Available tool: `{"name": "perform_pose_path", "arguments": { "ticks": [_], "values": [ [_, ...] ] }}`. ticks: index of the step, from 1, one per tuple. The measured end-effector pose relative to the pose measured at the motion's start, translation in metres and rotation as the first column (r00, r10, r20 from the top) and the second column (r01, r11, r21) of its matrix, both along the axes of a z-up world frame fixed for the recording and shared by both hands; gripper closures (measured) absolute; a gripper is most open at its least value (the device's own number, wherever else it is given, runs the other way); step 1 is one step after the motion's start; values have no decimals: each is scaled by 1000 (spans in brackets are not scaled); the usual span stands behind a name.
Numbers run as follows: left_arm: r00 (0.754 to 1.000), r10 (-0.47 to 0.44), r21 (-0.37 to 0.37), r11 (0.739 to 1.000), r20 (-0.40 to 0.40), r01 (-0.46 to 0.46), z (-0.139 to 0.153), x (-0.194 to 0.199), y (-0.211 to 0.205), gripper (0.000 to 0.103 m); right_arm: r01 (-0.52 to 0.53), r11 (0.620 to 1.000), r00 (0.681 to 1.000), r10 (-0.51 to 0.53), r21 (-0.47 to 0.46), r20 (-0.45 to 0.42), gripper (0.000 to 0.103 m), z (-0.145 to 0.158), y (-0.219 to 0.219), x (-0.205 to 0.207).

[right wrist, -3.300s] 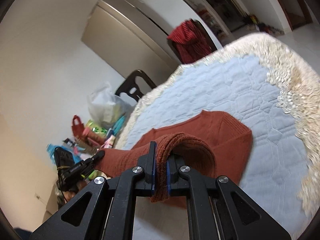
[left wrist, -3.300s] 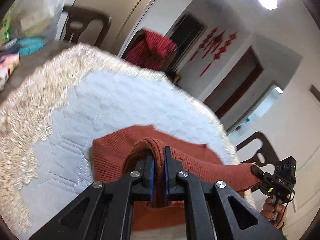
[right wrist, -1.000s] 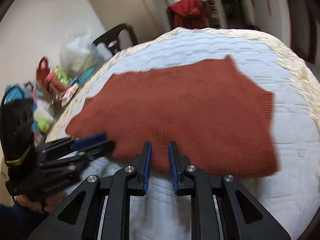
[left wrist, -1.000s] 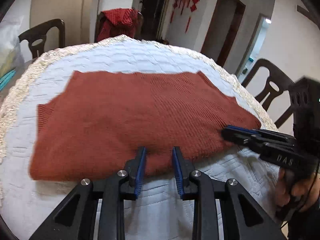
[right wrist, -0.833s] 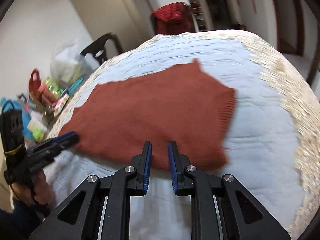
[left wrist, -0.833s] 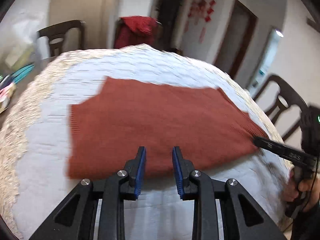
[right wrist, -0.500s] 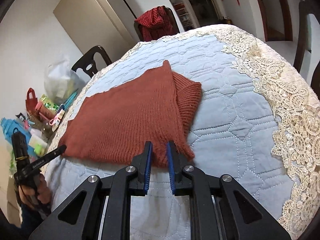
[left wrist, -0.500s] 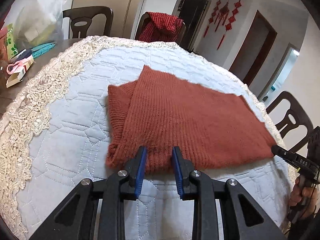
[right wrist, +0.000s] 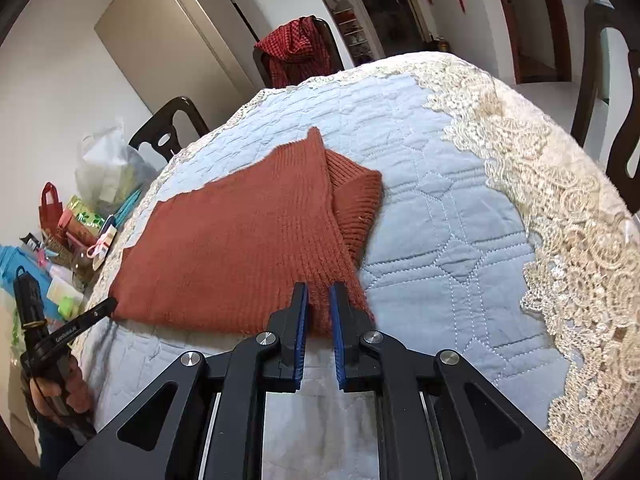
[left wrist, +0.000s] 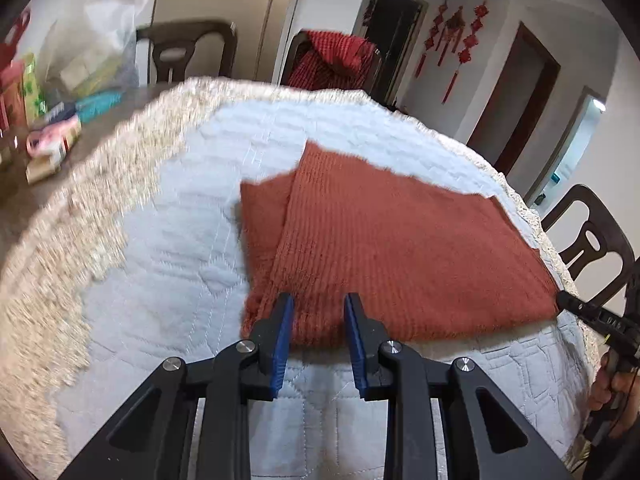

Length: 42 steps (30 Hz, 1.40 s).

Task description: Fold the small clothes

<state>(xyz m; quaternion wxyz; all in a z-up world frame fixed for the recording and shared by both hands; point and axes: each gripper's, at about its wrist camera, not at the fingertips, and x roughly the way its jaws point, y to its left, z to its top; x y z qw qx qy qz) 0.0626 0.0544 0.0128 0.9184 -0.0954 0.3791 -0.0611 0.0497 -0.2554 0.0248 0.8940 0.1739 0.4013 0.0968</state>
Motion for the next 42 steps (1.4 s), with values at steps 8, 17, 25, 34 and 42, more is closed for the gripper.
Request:
{"name": "perform_pose_path", "arguments": {
  "ticks": [8,17,25,34,42],
  "values": [
    [1000,11,0,1000,-24,-11,-9,14,5,74,12,999,1000,-13,-36,-25,92,-9,4,16],
    [1000,1,17,1000,-17,-1,-1,36,-5,74,6,1000,1000,-6,-15,18,91,8,7,24],
    [1000,3,28,1000,-27,-2,-11,37,-4,74,28,999,999,-27,26,-18,94,-11,-6,28],
    [1000,-1,93,996,-3,1,7,36,-15,74,8,999,1000,-8,-36,-10,91,3,5,27],
    [999,-26,139,990,-29,30,0,76,-29,74,-2,995,1000,2,-96,-5,91,8,18,59]
  ]
}}
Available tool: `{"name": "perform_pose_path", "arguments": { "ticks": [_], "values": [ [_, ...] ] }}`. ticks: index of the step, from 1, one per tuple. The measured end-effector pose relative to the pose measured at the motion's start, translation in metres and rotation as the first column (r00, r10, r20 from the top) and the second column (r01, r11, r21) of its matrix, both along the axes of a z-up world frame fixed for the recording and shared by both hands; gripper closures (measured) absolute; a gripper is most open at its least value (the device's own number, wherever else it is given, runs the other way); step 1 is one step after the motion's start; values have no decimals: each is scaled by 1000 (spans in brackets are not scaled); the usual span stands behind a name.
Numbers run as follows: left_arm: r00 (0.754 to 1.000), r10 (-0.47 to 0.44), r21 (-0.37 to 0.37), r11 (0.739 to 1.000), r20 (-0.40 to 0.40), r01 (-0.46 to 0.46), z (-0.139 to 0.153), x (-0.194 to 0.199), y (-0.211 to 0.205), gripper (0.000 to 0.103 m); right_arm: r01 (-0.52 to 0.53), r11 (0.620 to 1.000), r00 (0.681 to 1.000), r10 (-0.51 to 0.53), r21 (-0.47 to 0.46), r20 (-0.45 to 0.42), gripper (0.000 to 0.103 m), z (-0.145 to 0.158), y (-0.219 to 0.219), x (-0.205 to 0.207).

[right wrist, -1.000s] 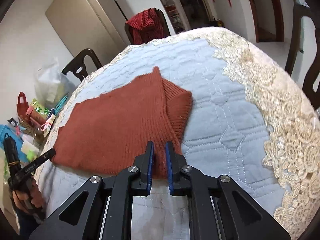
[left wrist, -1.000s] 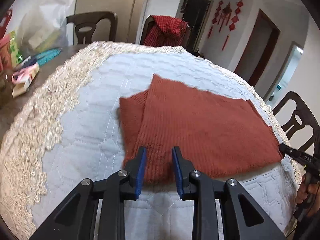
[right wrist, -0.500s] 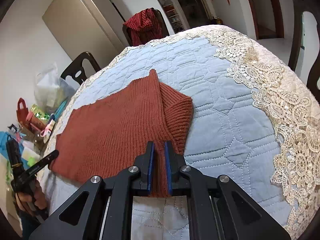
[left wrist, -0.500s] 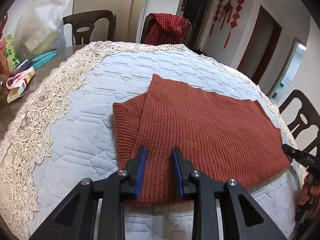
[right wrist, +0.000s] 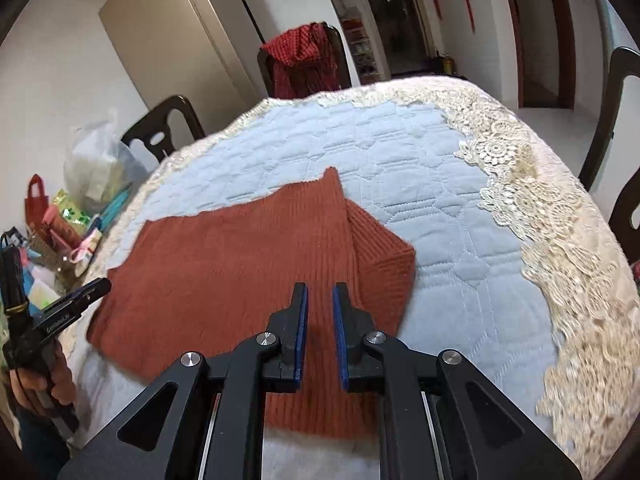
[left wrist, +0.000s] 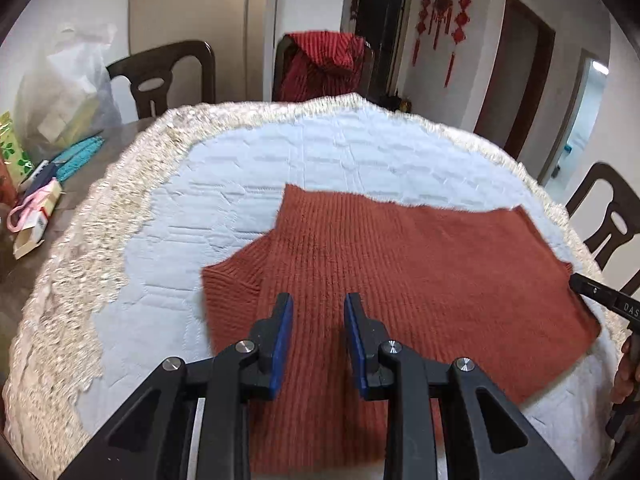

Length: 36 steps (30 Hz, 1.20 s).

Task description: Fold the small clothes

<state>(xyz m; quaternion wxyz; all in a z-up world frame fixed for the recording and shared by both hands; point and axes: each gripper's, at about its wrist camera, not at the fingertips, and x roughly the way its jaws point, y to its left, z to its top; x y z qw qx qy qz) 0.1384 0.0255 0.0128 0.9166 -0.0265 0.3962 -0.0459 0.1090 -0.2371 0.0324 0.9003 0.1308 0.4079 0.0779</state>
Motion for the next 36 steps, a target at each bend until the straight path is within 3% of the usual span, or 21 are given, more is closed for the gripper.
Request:
{"name": "perform_pose_path", "arguments": {
  "ticks": [7,16,18,20,21,29,36],
  "values": [
    [1000,2,14,1000,-1,-2,-6,2,1,73,-2,1000,1000,2,15,-20,91,-8,-5,9],
    [1000,21,15,1000,14,-21,6,-22,12,73,-19,999,1000,19,28,4,90,8,-5,-17],
    [999,33,-13,999,15,-33,8,-34,21,71,-23,999,1000,23,43,12,82,11,-6,-28],
    [999,50,-36,998,20,-50,9,-46,31,67,-28,997,999,27,67,23,62,14,-7,-38],
    [998,58,-48,997,18,-57,9,-53,35,66,-31,996,999,28,79,29,60,15,-9,-45],
    [994,60,-201,977,-90,-77,-15,-90,55,63,-1,983,998,12,183,-60,59,-9,-23,-81],
    [992,89,-330,937,-88,-113,-21,-73,58,54,4,958,997,19,286,-79,55,-20,-25,-73]
  ]
}}
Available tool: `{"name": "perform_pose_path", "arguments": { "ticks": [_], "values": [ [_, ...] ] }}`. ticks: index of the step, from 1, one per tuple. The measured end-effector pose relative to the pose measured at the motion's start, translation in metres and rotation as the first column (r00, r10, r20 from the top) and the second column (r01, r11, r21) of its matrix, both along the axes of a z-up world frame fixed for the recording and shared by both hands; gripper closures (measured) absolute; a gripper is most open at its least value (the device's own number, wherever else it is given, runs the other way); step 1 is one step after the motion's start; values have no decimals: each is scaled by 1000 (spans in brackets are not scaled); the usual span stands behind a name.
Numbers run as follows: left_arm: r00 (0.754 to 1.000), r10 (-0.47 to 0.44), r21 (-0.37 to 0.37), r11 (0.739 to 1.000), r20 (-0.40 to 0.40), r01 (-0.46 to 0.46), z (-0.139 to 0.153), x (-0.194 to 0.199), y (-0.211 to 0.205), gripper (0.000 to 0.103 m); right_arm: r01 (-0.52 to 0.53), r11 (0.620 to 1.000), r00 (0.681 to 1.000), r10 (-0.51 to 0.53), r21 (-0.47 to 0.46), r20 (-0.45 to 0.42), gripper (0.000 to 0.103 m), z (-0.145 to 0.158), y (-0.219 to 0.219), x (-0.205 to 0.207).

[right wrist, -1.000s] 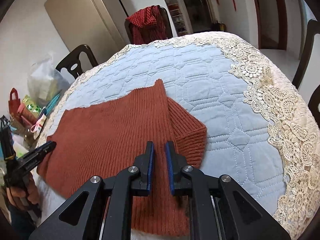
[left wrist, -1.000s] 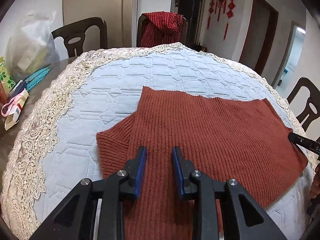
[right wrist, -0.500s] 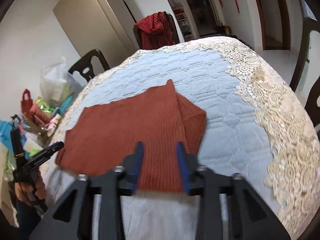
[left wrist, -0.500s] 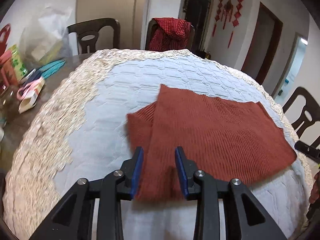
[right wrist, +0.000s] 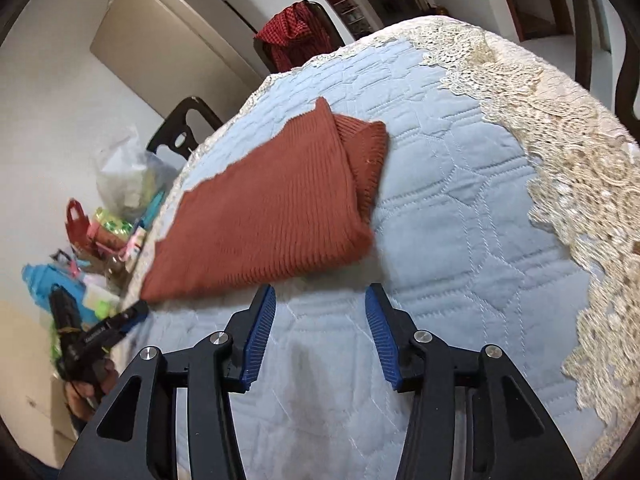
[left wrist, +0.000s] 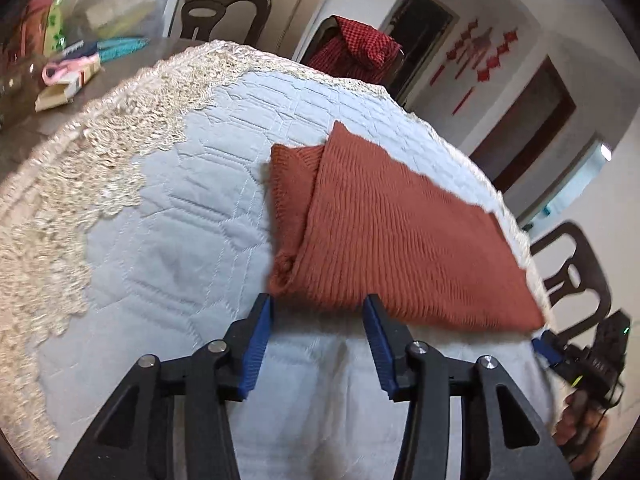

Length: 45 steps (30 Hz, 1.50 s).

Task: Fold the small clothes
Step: 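Close both grippers on the sweater's folded side edge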

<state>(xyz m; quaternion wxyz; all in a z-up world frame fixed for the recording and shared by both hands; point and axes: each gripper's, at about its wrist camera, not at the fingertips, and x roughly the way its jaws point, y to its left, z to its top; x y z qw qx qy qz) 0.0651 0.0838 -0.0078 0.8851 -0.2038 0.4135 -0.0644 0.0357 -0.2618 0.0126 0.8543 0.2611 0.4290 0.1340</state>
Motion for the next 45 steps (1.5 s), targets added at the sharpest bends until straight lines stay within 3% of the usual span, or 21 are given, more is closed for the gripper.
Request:
{"name": "perform_pose_path", "arguments": {
  "ticks": [6,9,12,15,16,18,26,32,38,41,45],
  "values": [
    [999,44,-93,995,2,-44,-2,9,5,54,43,991,999,-41,130,-19,54,-9,-8,21],
    [999,49,-83,995,7,-48,-3,12,2,55,79,980,997,-76,185,-25,54,-12,-13,24],
    [998,61,-47,997,9,-61,-4,16,-2,65,107,971,994,-105,212,-18,55,-14,-17,24],
    [998,68,-38,997,8,-67,-4,20,-2,77,121,975,993,-118,187,-23,65,-13,-16,28],
    [998,66,-33,997,9,-65,-4,21,-3,80,124,978,992,-121,169,-32,79,-14,-15,30],
    [998,61,-19,998,12,-60,-1,22,-4,83,133,977,991,-127,169,-45,86,-18,-17,32],
    [998,14,-35,999,64,-12,23,0,-1,85,109,975,994,-111,194,3,89,1,-21,17],
    [999,-10,-57,998,45,12,24,-33,3,85,89,978,996,-93,190,13,89,16,-23,-15],
    [1000,-14,-70,997,7,15,9,-68,3,85,93,980,996,-89,176,-28,89,7,-26,-50],
    [1000,-8,-73,997,-27,6,-3,-68,5,84,103,980,994,-94,173,-58,89,-8,-28,-55],
    [1000,-10,-67,998,-10,9,0,-71,5,85,109,978,993,-99,179,-63,89,-12,-27,-58]
  ]
}}
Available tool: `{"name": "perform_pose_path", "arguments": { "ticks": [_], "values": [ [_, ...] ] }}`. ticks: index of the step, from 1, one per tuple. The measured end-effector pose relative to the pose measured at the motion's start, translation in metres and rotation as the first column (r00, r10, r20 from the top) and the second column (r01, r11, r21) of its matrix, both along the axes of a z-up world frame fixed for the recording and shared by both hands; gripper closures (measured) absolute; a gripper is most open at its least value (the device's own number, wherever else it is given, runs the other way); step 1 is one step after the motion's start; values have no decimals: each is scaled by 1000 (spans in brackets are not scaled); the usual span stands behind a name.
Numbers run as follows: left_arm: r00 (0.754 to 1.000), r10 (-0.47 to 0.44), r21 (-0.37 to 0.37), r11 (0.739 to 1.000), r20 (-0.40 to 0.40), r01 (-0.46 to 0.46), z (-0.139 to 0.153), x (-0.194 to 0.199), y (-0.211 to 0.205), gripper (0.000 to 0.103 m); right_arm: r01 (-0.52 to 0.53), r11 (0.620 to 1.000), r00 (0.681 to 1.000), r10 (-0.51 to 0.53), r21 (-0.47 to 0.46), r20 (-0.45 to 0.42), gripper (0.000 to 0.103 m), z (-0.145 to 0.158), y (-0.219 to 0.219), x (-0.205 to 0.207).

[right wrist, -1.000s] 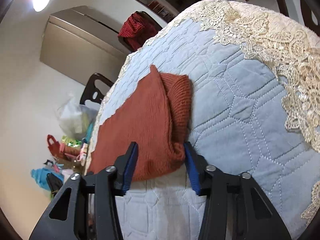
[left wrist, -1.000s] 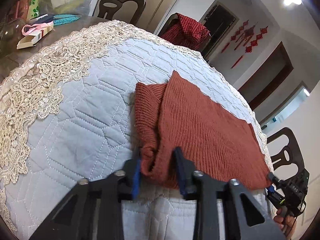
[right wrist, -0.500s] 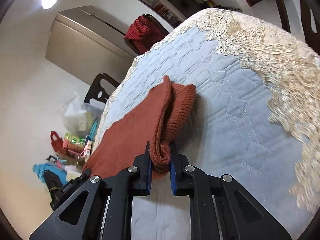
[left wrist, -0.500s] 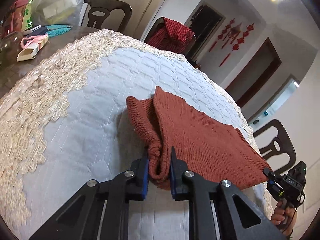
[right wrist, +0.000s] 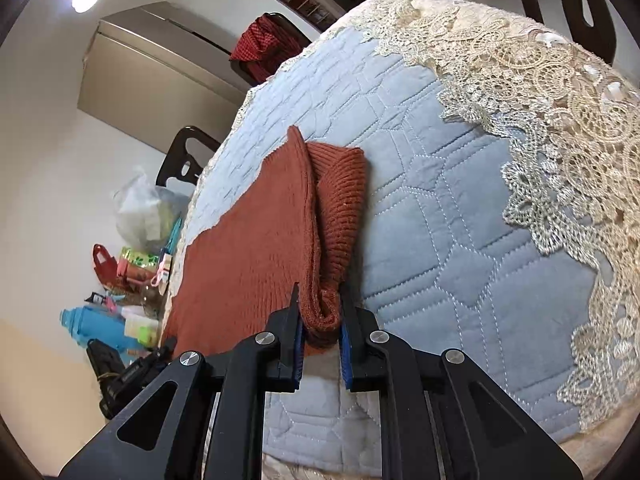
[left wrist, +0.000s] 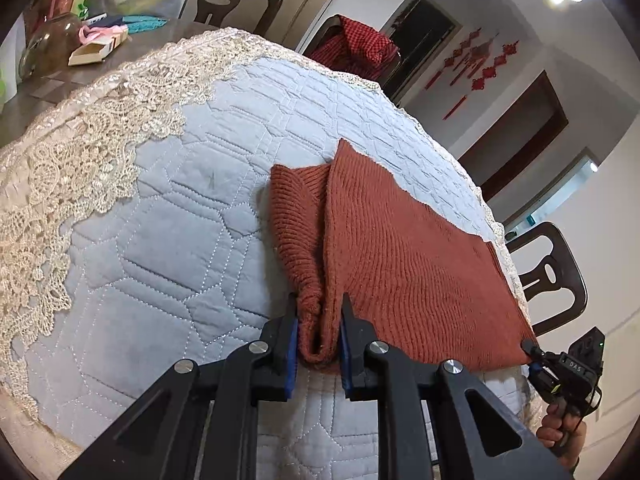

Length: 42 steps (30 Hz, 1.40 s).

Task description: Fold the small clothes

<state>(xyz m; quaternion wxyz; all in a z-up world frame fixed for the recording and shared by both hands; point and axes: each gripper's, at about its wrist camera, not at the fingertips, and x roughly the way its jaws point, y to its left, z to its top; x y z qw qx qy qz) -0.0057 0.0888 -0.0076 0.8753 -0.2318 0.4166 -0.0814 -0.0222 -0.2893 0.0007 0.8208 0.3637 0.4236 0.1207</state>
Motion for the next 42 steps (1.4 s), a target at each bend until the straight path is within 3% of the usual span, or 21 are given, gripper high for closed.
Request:
{"name": "perform_pose_path", "arguments": {
  "ticks": [8,15,20,25,28,30,37,42],
  "values": [
    [1000,-14,22,1000,10,14,0,-6,1,79,1,1000,1000,-1,29,4,85,-8,-5,-2],
    [995,26,134,990,100,-39,29,-17,8,79,57,973,994,-34,-222,107,82,37,-5,-22],
    [984,-51,137,990,170,28,40,10,-21,79,-1,958,982,55,-288,179,82,50,26,-5],
    [992,-79,185,981,101,59,13,46,-42,79,-29,943,982,89,-331,167,82,29,42,26],
    [991,-87,201,977,97,66,6,45,-40,79,-3,948,993,41,-319,114,96,9,31,33],
    [992,-89,192,979,90,70,11,45,-39,79,-5,957,993,38,-290,109,96,10,25,30],
    [986,-117,272,959,120,81,32,70,-57,79,-16,954,988,62,-299,144,95,35,38,50],
    [997,-69,293,955,43,54,7,94,-53,79,-1,950,997,23,-313,68,95,13,36,81]
  ]
}}
